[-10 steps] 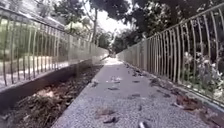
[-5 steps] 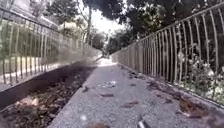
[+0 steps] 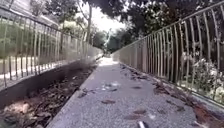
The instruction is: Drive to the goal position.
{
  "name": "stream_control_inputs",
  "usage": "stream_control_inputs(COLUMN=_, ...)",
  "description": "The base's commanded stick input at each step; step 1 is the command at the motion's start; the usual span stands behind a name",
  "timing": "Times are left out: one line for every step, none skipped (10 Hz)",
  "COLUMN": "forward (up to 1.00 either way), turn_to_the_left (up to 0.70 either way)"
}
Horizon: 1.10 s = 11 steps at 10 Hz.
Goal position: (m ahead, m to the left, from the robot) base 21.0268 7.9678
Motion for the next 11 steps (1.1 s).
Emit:
stream_control_inputs(forward=0.5, turn_to_the_left=0.0)
stream_control_inputs(forward=0.5, turn_to_the_left=0.0)
stream_control_inputs(forward=0.5, turn_to_the_left=0.0)
stream_control_inputs(forward=0.5, turn_to_the_left=0.0)
stream_control_inputs(forward=0.5, turn_to_the_left=0.0)
stream_control_inputs(forward=0.5, turn_to_the_left=0.0)
stream_control_inputs(forward=0.5, turn_to_the_left=0.0)
stream_control_inputs(forward=0.5, turn_to_the_left=0.0)
stream_control_inputs(forward=0.5, turn_to_the_left=0.0)
stream_control_inputs(forward=0.5, turn_to_the_left=0.0)
stream_control_inputs(forward=0.5, turn_to_the_left=0.0)
